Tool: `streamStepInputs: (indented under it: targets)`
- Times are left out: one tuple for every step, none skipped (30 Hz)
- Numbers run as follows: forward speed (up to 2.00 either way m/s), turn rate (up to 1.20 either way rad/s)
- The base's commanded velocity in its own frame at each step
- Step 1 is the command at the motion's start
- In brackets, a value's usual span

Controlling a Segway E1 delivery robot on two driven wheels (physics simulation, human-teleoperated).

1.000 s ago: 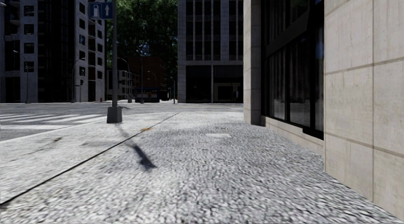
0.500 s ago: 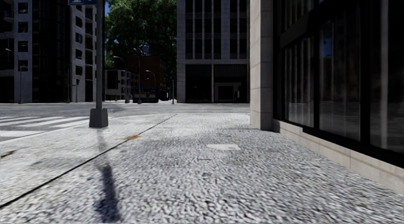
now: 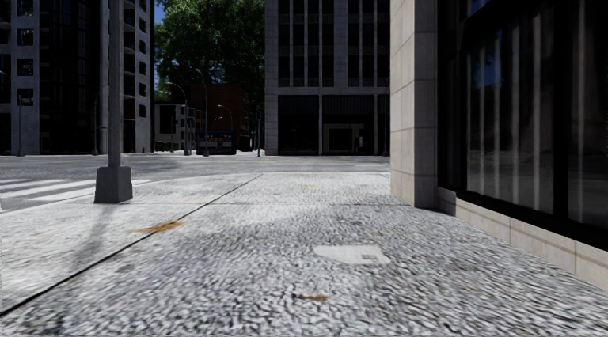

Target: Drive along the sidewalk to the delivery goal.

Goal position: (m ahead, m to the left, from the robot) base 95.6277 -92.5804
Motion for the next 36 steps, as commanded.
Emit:
streamStepInputs:
  targets:
    - [2.0, 0.0]
    - [2.0, 0.0]
    - [2.0, 0.0]
    - [2.0, 0.0]
    - [2.0, 0.0]
    - [2.0, 0.0]
    - [2.0, 0.0]
    - [2.0, 0.0]
    - [2.0, 0.0]
    - [2.0, 0.0]
    - [2.0, 0.0]
    - [2.0, 0.0]
    - [2.0, 0.0]
    - [2.0, 0.0]
    - [2.0, 0.0]
    - [2.0, 0.0]
    - [2.0, 0.0]
    - [2.0, 0.0]
    - [2.0, 0.0]
    - [2.0, 0.0]
    - [2.0, 0.0]
    - [2.0, 0.0]
    - [2.0, 0.0]
    - [2.0, 0.0]
    - [2.0, 0.0]
    - [2.0, 0.0]
    - [2.0, 0.0]
    - [2.0, 0.0]
    - [2.0, 0.0]
    - [2.0, 0.0]
    - [2.0, 0.0]
    - [2.0, 0.0]
    - [2.0, 0.0]
    - [2.0, 0.0]
    - [2.0, 0.0]
    - [2.0, 0.0]
